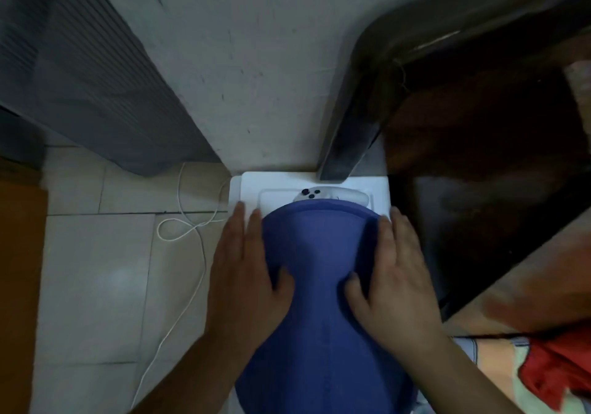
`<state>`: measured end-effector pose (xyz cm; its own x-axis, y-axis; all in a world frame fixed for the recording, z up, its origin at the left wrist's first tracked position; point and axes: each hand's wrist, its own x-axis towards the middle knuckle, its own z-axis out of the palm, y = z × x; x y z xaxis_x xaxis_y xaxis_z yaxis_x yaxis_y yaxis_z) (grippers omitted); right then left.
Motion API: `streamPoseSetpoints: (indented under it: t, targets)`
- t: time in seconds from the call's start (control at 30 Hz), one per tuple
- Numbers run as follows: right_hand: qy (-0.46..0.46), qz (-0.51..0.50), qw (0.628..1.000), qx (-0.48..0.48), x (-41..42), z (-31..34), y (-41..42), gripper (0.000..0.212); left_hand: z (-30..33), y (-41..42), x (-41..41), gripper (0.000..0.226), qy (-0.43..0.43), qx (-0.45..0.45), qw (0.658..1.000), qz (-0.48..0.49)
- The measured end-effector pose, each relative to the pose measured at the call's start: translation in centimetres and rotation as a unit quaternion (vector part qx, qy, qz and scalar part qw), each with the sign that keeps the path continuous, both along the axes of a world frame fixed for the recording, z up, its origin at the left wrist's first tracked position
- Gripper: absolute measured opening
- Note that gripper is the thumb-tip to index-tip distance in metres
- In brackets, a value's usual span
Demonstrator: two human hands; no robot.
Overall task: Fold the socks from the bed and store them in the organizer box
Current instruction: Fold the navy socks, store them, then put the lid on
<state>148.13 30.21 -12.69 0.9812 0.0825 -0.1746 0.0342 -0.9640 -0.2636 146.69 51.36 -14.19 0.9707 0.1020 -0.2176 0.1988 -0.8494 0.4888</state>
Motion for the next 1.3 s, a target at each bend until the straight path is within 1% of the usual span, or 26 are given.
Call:
streamPoseSetpoints:
  t: [0.1,0.2,0.3,0.5,0.7,0.87,0.97,1.0,1.13,1.3]
  targets:
    - [0.027,0.029,0.999,0.018,3.7,0.1,1.4,0.085,0.1,-0.8,3.7,0.076,-0.003,0.064,0.991,-0.117]
    - [0.061,0.039,0.997,-0.029,4.7,-0.8,1.8,0.079,-0.4,-1.4,5.1,0.070,0.034,0.111,0.980,-0.160]
    - [0.052,0.033,0.996,-0.063,4.0,-1.5,2.1,0.074,-1.2,-1.6,4.3,0.071,0.051,0.140,0.975,-0.164]
    - [0.016,0.022,0.997,-0.078,3.7,-2.8,2.3,0.072,-2.1,-1.8,4.0,0.068,0.034,0.168,0.972,-0.162]
    - [0.021,0.025,0.995,-0.099,3.7,-3.2,2.5,0.076,-2.4,-2.0,4.0,0.069,0.027,0.193,0.968,-0.159]
    - [0.011,0.029,0.995,-0.097,3.8,-3.2,2.2,0.082,-1.6,-1.8,4.1,0.069,-0.002,0.183,0.968,-0.170]
    - [0.013,0.035,0.994,-0.101,3.8,-2.7,2.3,0.084,-0.5,-1.1,1.5,0.069,-0.018,0.177,0.972,-0.151]
    - [0.013,0.034,0.994,-0.101,3.7,-2.7,2.4,0.084,-0.3,-1.1,-0.3,0.070,-0.025,0.175,0.971,-0.163]
    - [0.014,0.031,0.997,-0.076,3.5,-2.8,2.1,0.084,-0.6,-2.0,-8.0,0.075,-0.029,0.152,0.951,-0.268]
    - [-0.005,0.047,0.998,-0.050,2.2,-2.7,1.2,0.084,-2.3,-2.0,-9.5,0.084,-0.036,0.200,0.938,-0.281]
